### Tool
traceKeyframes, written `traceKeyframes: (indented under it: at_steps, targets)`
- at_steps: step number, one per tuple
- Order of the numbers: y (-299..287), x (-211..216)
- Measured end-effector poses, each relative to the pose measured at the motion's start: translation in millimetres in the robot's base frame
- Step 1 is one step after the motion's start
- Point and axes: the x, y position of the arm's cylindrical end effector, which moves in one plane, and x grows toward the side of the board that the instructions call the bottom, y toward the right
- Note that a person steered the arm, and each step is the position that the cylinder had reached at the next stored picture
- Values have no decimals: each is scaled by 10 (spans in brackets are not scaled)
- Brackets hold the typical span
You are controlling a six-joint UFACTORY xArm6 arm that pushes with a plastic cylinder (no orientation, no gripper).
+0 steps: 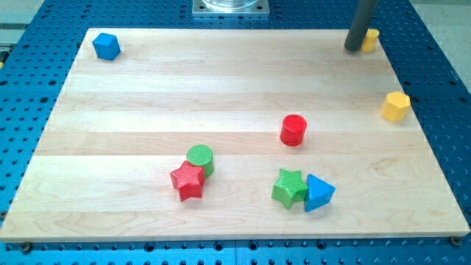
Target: Push the triangle towards the top center of the board
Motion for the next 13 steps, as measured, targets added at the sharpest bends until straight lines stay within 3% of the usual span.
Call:
traceKeyframes:
  at_steps: [2, 4, 9, 10, 12, 13]
  targets:
    - [-3, 654]
    - [-224, 853]
    - [-529, 3401]
    - [-686, 3688]
    - [-1219, 3466]
    - [-1308, 2968]
